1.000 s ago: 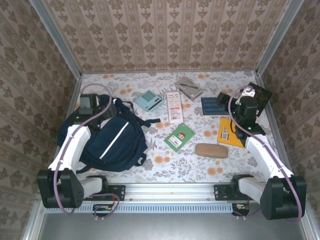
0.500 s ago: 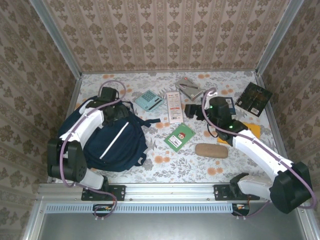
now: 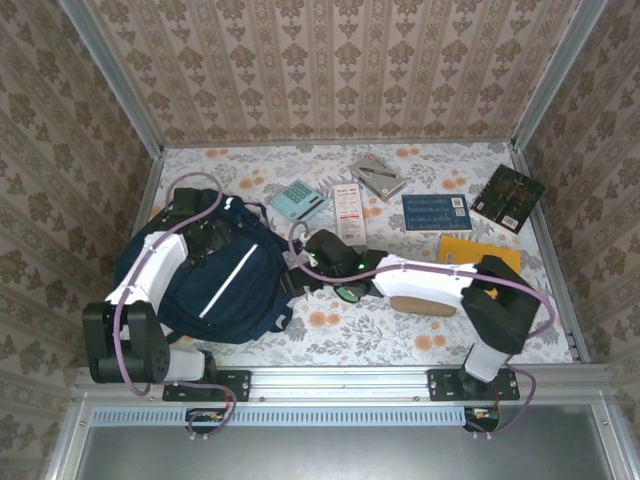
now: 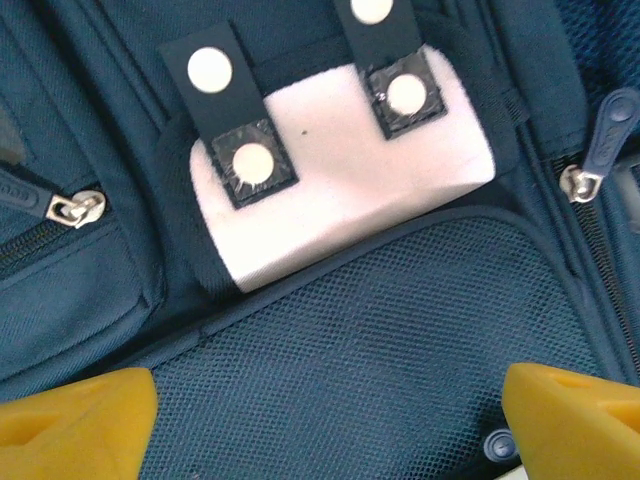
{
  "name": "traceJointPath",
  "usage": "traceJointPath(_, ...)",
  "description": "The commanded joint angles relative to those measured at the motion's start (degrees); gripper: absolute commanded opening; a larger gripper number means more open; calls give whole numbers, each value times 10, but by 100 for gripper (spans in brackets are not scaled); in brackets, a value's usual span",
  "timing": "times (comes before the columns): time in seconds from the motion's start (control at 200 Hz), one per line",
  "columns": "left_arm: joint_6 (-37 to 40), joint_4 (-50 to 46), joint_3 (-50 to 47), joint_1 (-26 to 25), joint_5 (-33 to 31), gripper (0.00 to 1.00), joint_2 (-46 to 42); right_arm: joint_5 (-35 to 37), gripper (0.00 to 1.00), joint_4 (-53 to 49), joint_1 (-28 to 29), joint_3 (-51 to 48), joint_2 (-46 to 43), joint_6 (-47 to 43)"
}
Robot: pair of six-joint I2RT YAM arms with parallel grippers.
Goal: Pack the student bag
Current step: Rotate the student bag at the middle-left of the table.
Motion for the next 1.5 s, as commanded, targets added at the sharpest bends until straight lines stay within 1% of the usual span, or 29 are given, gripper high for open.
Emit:
traceJointPath(0.0,-4,-44,-23,6,-11,91,-31,-4,80,-16,-9,64,47,-7)
traceJointPath(0.065,-19,-59,-40,7,-16,90,-53,-25,59,-21,-19,104,85,-19)
traceJointPath(0.09,-28,-66,-47,6,-18,90,-63,-33,53,-28,-22,122,100,-23)
traceJointPath(0.11,-36,-71,-52,6,-18,89,-72,-37,51,-32,-25,136,112,-26)
traceJointPath(0.135,-47,-77,-62,6,-18,88,-84,-43,51,-39,-27,155,128,-29)
traceJointPath(0.205,-81,-97,-85,4,-17,88,-118,-49,57,-54,-35,203,170,-41)
traceJointPath(0.315,-138,-126,-123,1,-15,86,-170,-66,56,-80,-49,275,230,-52)
traceJointPath(0.355,-153,-130,-138,0,-6,85,-185,-71,56,-87,-55,296,248,-48)
traceJointPath(0.41,-170,-129,-157,-1,10,81,-201,-82,57,-92,-64,319,272,-46)
traceJointPath(0.5,-203,-132,-180,-10,31,80,-218,-102,56,-106,-75,359,306,-48)
traceJointPath(0.6,-240,-133,-192,-36,42,79,-224,-125,52,-127,-78,395,333,-56)
traceJointPath(0.635,-251,-132,-196,-48,41,79,-224,-136,45,-130,-79,403,338,-58)
traceJointPath(0.7,-265,-117,-207,-67,38,78,-219,-155,28,-130,-79,408,341,-59)
traceJointPath(0.805,-271,-69,-232,-68,48,75,-187,-156,0,-125,-80,396,329,-54)
traceJointPath(0.895,-250,-47,-220,-65,27,69,-144,-141,0,-107,-83,362,302,-49)
traceJointPath(1.03,-203,-37,-175,-57,-22,65,-63,-128,0,-62,-97,291,245,-28)
traceJointPath(1.095,-182,-27,-156,-48,-31,64,-25,-129,0,-48,-102,261,220,-20)
traceJointPath(1.315,-121,8,-86,-23,-71,63,79,-149,0,-7,-99,160,143,11)
traceJointPath(1.4,-95,11,-47,-10,-75,63,124,-159,0,0,-83,136,129,19)
traceJointPath(1.495,-66,14,-3,-2,-78,64,161,-163,0,-3,-58,138,133,19)
